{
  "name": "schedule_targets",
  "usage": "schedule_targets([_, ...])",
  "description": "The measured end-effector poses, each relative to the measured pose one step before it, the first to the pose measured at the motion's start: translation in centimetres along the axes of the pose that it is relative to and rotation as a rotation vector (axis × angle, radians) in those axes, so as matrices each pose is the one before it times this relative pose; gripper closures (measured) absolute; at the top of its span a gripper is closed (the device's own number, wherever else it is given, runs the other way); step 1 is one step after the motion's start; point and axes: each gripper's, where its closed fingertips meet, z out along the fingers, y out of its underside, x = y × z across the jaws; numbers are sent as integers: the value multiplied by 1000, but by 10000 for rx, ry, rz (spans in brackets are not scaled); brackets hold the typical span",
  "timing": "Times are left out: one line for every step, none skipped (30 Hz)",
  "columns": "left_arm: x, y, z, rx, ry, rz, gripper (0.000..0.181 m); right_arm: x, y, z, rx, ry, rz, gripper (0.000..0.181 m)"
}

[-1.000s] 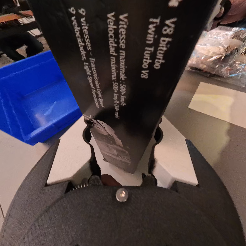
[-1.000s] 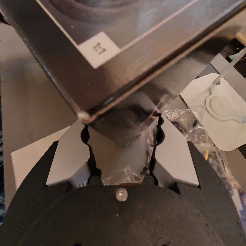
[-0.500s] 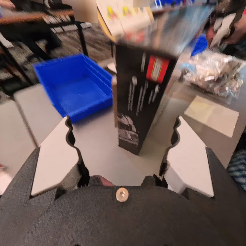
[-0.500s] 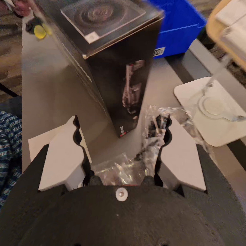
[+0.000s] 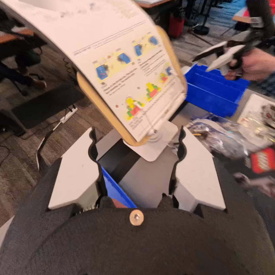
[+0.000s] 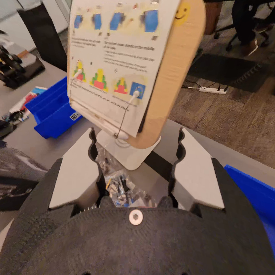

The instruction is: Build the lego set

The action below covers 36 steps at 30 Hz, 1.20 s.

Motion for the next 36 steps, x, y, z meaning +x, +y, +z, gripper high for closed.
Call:
schedule_targets([-1536,426,2330,-150,-71,-464,76,823,-38,836,18,-225,434,73])
schedule_targets([-948,639,2169,-261,208,-491,75,1032,15,785,-45,-122,420,71])
schedule_targets([-1172,697,1930,-352,-44,-205,71,1093,-92,695,41,-43,347,73])
schedule_targets([-1053,319,1619,-100,-156,-15,68,853,40,745,-42,-74,202,76])
schedule_targets([-380,37,1329,65,156,-178,69,541,212,846,-150,-160,145,76])
schedule_targets([-284,70,1142,63,167,-264,71,109,104,879,-80,-396,265,76])
schedule_targets([-253,294,1056,-53,126,-148,72,-325,-63,828,17,-633,417,77])
schedule_targets([17,249,884,-37,211,13,77,-383,-96,759,9,-618,334,82])
schedule_targets([225,200,711,-42,248,76,85,-213,-107,630,24,-412,109,88])
schedule_targets([454,6,547,24,331,66,90,-268,-6,544,-24,-398,38,95])
schedule_targets([436,-81,393,52,308,107,102,-655,33,471,-37,-604,90,107])
schedule_targets([-3,-117,353,50,35,13,105,-608,-41,413,10,-530,65,119])
schedule_targets([-357,-105,213,63,-133,-47,113,-357,-31,354,2,-308,15,124])
schedule_targets([-581,-63,33,73,-146,-11,126,-92,-39,199,-16,-104,-13,125])
schedule_targets([-153,-38,7,95,156,-31,130,94,-28,63,-27,-10,26,126])
schedule_targets([6,-59,34,111,108,-82,132,667,0,22,-16,331,87,146])
schedule_targets([0,-76,43,83,-19,-45,133,-242,-27,83,64,-271,-76,148])
schedule_targets([8,-42,16,32,12,-47,133,-116,22,-3,6,-202,74,150])
schedule_targets([5,1,-15,-3,35,-41,133,-122,48,7,-32,-130,-14,152])
schedule_targets([-11,-24,-36,1,90,-115,135,-23,-29,47,-34,-21,-29,152])
schedule_targets([-62,-59,-37,-12,82,-161,136,-5,-94,83,-26,-42,45,153])
schedule_targets([-42,-108,7,39,60,-144,138,59,-149,92,-8,-35,82,153])
schedule_targets([-72,-82,48,85,55,5,138,168,-139,58,-23,26,6,153])
schedule_targets([-131,-90,46,69,88,-47,139,81,-123,80,-19,-24,8,153])
schedule_targets([-190,-141,41,37,38,-168,140,48,-111,99,-25,-13,-3,153])
schedule_targets([-237,-182,65,6,-60,-204,140,93,-195,116,23,9,8,153])
schedule_targets([-275,-194,86,8,-46,-15,140,162,-211,141,17,-5,19,153])
schedule_targets([-339,-214,100,-17,-2,18,140,197,-187,185,-32,-20,16,154])
schedule_targets([-392,-294,109,9,-13,-62,140,193,-255,203,-33,-16,-2,154])
schedule_targets([-383,-354,115,64,-27,-45,140,169,-338,196,-8,-11,-24,155])
schedule_targets([-354,-366,67,52,-7,79,140,148,-394,176,44,-24,-64,155])
schedule_targets([-318,-432,59,73,-11,92,140,175,-391,197,12,-42,5,155])
schedule_targets([-394,-467,72,101,-51,-27,140,234,-392,228,4,-24,-21,155])
schedule_targets([-414,-474,91,127,-41,-43,140,245,-469,257,27,-58,-34,156])
schedule_targets([-386,-383,118,92,-5,10,141,417,-460,256,-24,8,7,156])
schedule_targets([-468,-151,139,-59,-46,12,141,403,-379,265,-60,-34,73,156])
